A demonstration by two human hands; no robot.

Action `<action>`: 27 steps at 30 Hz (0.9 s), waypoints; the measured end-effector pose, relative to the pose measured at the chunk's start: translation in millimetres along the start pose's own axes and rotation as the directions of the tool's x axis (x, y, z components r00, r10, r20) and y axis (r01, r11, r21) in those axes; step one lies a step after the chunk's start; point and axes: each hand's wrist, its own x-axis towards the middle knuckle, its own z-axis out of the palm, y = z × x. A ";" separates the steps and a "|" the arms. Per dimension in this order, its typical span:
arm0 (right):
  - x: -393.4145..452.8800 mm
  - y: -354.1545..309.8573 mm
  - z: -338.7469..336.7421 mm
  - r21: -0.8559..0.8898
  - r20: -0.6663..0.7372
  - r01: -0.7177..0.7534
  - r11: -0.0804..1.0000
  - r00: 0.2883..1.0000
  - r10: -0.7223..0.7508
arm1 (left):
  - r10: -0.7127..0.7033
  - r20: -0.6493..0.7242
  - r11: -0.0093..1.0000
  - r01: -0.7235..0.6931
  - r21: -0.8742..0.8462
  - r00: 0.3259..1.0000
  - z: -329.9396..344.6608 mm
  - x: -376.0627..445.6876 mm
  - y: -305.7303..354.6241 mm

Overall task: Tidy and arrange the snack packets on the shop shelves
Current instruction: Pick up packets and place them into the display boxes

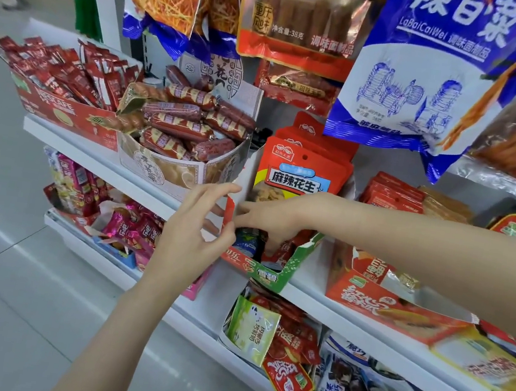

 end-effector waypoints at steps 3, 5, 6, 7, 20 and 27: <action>-1.1 3.6 2.0 0.003 -0.016 0.018 1.000 1.000 -0.018 | 0.002 -0.002 1.000 -0.002 -0.021 1.000 0.5 -0.3 1.6; -4.7 6.3 4.8 0.016 -0.029 0.044 0.999 0.999 -0.043 | 0.000 0.000 0.999 0.000 -0.038 1.000 0.4 -1.0 2.3; -6.0 7.4 6.1 0.025 -0.033 0.059 0.998 0.998 -0.058 | -0.002 0.002 0.999 0.002 -0.040 1.000 0.2 -1.3 2.1; -7.1 8.0 6.9 0.036 -0.038 0.073 0.997 0.997 -0.071 | -0.003 0.001 0.999 0.003 -0.041 1.000 -0.1 -1.2 1.5; -39.8 5.9 -9.0 0.460 -0.340 0.161 0.873 0.941 0.005 | 0.017 0.001 0.997 -0.017 -0.072 1.000 -1.2 -1.1 -1.1; -67.9 6.4 -11.1 0.896 -0.319 0.274 0.349 0.945 0.077 | 0.000 0.001 0.998 0.000 -0.059 1.000 1.2 -1.1 2.7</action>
